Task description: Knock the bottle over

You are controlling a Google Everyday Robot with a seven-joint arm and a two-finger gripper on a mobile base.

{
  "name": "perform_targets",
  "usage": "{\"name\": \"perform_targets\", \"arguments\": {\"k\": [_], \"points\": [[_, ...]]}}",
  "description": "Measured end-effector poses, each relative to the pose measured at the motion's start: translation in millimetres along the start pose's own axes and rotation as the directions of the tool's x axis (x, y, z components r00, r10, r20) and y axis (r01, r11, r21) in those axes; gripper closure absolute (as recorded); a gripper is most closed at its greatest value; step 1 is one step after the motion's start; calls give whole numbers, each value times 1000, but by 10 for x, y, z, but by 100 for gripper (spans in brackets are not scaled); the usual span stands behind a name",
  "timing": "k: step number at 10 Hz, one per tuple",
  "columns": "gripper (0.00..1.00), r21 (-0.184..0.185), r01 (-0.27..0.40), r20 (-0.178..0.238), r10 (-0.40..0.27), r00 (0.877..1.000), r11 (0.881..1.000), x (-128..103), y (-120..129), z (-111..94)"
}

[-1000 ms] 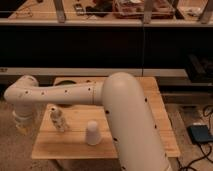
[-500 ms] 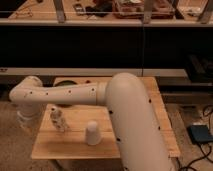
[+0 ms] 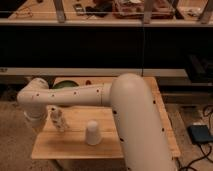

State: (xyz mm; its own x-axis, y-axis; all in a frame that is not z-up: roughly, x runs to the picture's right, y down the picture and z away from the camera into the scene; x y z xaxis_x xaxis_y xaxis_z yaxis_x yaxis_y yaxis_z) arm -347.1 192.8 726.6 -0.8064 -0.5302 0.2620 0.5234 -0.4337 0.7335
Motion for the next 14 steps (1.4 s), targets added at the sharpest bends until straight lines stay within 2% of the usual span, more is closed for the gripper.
{"name": "perform_targets", "arguments": {"k": [5,9,11,12,13,14], "points": [[100,-18,-55,-40,54,998,998,49,44,-37],[100,-52,-62,-13,61,998,997,27,53,-69],[100,-97,-108,3,108,994,989,-93,297,-149],[100,-167,-195,-1,198,980,967,-348,701,-370],[100,-220,-262,-17,265,964,940,-569,966,-577],[100,-285,-354,-46,356,933,891,-896,1279,-845]]}}
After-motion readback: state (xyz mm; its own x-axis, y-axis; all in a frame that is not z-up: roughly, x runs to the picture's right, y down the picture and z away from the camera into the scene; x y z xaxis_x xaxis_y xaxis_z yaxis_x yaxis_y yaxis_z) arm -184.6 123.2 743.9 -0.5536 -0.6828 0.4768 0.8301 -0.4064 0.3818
